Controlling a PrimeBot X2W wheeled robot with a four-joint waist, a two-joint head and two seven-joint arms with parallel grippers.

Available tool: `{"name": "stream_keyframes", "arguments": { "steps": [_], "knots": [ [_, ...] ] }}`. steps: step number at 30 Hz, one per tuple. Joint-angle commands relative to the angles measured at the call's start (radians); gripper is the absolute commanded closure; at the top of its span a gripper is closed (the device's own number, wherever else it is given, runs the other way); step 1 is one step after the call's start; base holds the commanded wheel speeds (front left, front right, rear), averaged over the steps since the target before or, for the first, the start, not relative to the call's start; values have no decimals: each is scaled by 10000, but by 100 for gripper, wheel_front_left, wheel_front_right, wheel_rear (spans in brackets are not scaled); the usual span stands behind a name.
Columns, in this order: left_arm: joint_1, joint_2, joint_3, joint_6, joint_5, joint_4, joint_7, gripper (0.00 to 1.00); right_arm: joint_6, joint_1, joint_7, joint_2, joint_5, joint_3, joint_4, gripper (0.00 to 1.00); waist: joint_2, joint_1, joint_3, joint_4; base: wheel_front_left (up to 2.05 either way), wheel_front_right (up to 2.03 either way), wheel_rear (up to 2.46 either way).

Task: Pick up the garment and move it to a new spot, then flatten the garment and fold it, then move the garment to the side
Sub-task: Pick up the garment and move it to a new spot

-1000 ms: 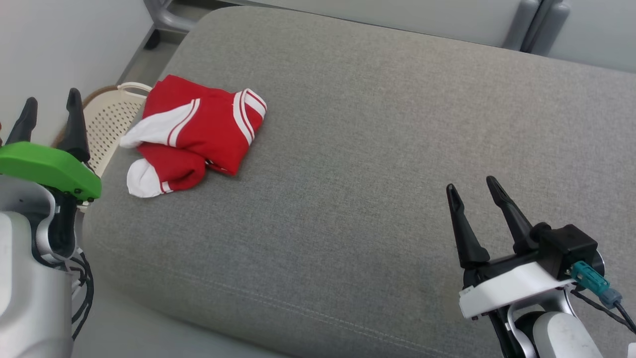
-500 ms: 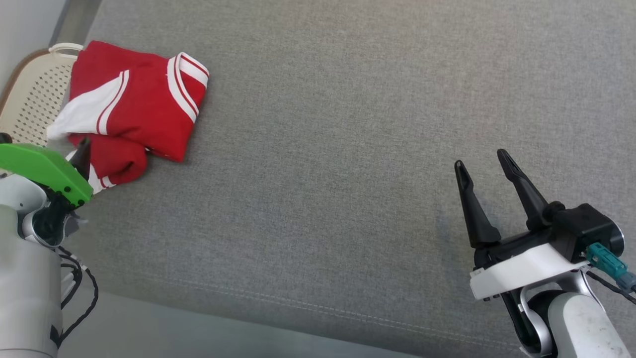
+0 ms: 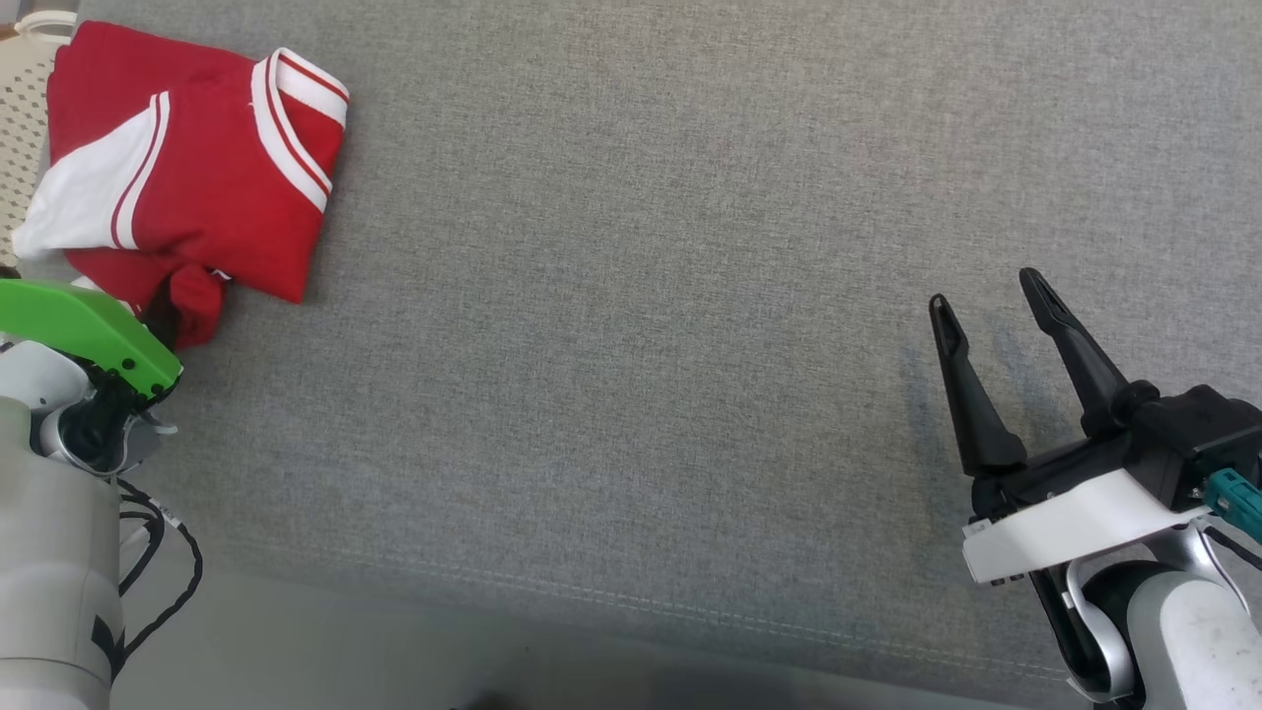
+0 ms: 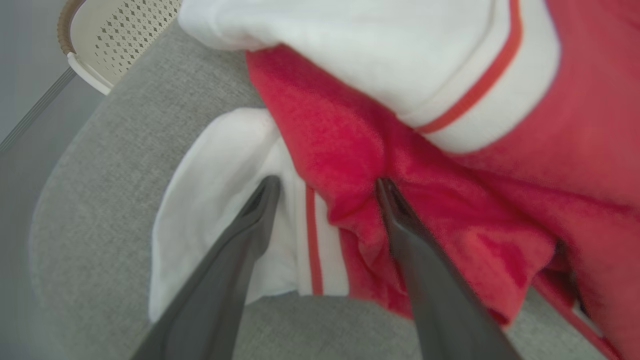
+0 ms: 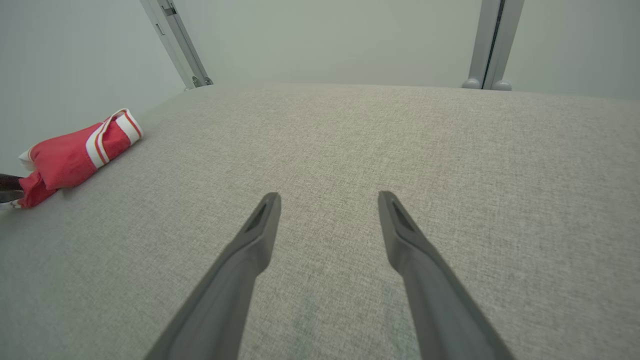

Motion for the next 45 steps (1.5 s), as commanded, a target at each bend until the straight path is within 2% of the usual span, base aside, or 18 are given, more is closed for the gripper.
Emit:
{"name": "stream_keyframes", "arguments": {
  "steps": [1,2,4,7,12,16,18,25,28,29,34,39,45],
  "knots": [
    [-23,-359,-113,-52,-146,190,102,35,-11,-91,36,-30,-26,-21,-65,0,-1,-1,79,-70,0,0,0],
    [-39,-366,-142,-55,-185,239,50,66,-11,-89,60,-29,-33,-34,-95,0,-1,-1,97,-86,0,0,0],
    [-57,-385,-219,-56,-267,314,-31,100,-11,-112,75,-12,-49,-66,-126,0,-1,-1,104,-114,0,0,0],
    [-144,-244,-345,-55,-268,161,-631,100,-11,-129,47,46,-48,-120,-98,0,-1,-1,28,-127,0,0,0],
    [-142,128,-606,-45,14,-93,-2223,100,-11,-104,-161,215,45,-144,122,0,-1,-1,-399,-101,0,0,0],
    [-179,126,-830,-35,330,-174,-3479,100,-11,-81,-360,364,118,-55,389,0,-1,-1,-851,-101,0,0,0],
    [-141,138,-870,130,501,-255,-4107,100,-11,-35,-469,439,158,-16,534,0,-1,-1,-1103,-115,0,0,0],
    [347,19,-982,542,907,-980,-5225,100,-11,-60,-833,704,289,109,954,0,-1,-1,-1761,-316,0,0,0],
    [887,4,-900,908,1130,-1894,-5398,100,-11,-25,-1038,823,371,157,1182,0,-1,-1,-2045,-505,0,0,0],
    [1448,-127,-879,1150,1281,-2658,-5425,100,-11,42,-1164,900,436,103,1355,0,-1,-1,-2247,-627,0,0,0],
    [3044,-261,-957,1794,1596,-4922,-5449,100,-11,198,-1462,1031,559,94,1693,0,-1,-1,-2646,-996,0,0,0],
    [4575,-402,-1496,2395,1932,-7311,-4750,100,-11,232,-1717,1088,652,-31,1935,0,-1,-1,-2856,-1391,0,0,0],
    [5727,-586,-2067,2890,2140,-9363,-3877,100,-11,178,-1889,1118,809,11,2183,0,-1,-1,-2943,-1952,0,0,0]
  ]
}}
